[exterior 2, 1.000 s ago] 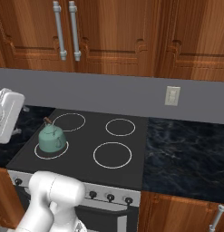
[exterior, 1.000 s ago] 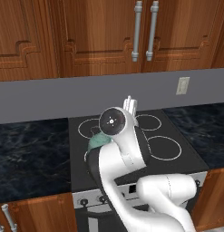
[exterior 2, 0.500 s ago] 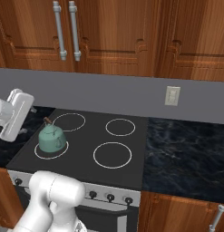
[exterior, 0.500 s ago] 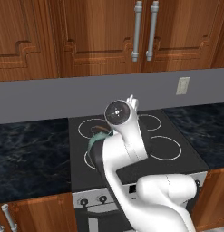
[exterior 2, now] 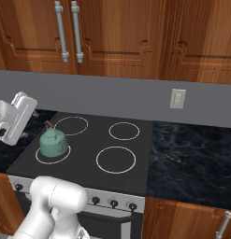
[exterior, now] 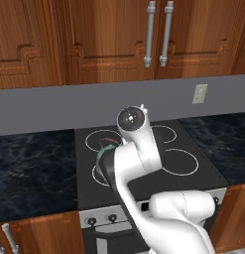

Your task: The kettle is done boiling. Turn off the stove, then wait for 300 timesteps before moving the kettle to the dining table.

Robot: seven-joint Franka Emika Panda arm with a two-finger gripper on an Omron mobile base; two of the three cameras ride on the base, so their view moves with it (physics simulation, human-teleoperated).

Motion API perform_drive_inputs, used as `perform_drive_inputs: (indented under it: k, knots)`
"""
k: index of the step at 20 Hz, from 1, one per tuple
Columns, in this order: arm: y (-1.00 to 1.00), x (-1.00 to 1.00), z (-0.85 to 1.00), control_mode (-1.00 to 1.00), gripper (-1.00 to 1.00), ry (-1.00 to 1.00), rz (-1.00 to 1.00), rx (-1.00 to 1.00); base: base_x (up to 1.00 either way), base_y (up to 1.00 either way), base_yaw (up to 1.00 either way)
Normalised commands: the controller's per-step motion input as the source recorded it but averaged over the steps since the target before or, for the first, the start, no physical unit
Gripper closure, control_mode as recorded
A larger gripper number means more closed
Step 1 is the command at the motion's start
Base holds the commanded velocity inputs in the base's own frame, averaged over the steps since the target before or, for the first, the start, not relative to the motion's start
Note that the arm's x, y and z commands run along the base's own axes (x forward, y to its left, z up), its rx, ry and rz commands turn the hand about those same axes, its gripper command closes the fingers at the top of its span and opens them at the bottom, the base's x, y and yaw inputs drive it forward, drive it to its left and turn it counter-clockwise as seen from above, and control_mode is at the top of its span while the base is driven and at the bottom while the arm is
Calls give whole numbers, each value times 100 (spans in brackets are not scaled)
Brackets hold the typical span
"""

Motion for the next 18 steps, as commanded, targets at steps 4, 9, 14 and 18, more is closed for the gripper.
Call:
perform_drive_inputs:
  k: [4, 9, 14, 18]
  knots:
    - [3, 3, -3, -100, -100, 3, -1, 6, 0, 0, 0]
    - [5, 4, -1, -100, -100, 1, -1, 4, 0, 0, 0]
    - [18, 14, -4, -100, -100, 3, -5, 6, 0, 0, 0]
    - [20, 10, -16, -100, -100, 0, -5, 1, 0, 0, 0]
